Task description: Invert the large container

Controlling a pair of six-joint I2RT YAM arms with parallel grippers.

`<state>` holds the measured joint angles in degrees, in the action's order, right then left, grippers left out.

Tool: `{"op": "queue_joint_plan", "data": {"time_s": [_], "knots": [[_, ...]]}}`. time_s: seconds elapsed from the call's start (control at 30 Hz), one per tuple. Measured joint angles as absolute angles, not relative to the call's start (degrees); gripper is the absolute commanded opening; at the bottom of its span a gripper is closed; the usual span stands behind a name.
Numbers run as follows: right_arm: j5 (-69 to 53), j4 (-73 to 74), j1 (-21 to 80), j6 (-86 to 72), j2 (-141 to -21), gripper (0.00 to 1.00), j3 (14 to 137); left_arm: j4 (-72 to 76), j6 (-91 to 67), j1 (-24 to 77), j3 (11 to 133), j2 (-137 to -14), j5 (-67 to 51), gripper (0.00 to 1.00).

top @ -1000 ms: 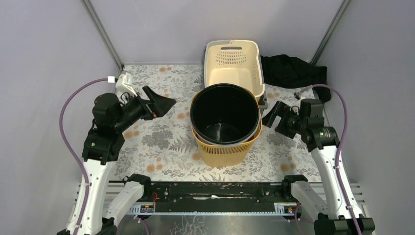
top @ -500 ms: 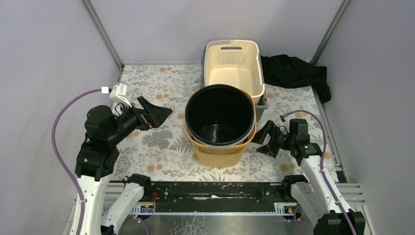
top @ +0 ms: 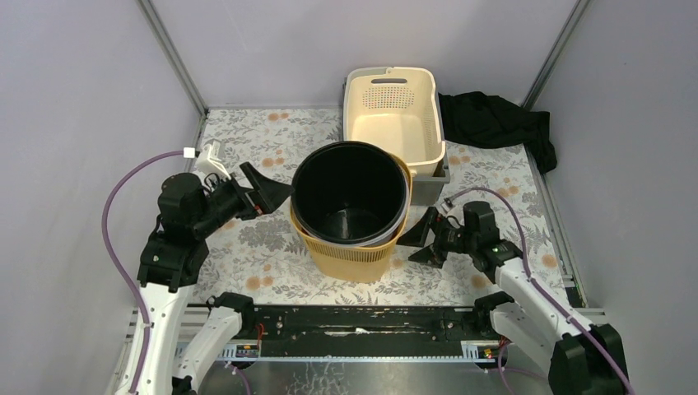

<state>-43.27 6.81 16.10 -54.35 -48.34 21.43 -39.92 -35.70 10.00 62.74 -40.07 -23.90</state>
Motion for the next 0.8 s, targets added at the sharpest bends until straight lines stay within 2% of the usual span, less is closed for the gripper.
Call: {"op": "queue_joint_plan", "data": {"time_s": [0.23, 0.57, 0.8], "knots": [[-41.01, -1.34, 21.98, -57.49, -55.59, 0.95, 21.45, -40.49, -35.42, 10.0, 63.88, -40.62, -21.82, 1.0], [-35.03, -11.14, 29.36, -60.05, -71.31, 0.95, 26.96, -44.75, -33.39, 10.0, 73.19, -40.84, -16.21, 1.0], [-29.04, -25.78, 34.48, -66.35, -81.97, 0.93, 28.8, -47.09, -32.36, 10.0, 76.05, -40.01, -13.89, 1.0]]}}
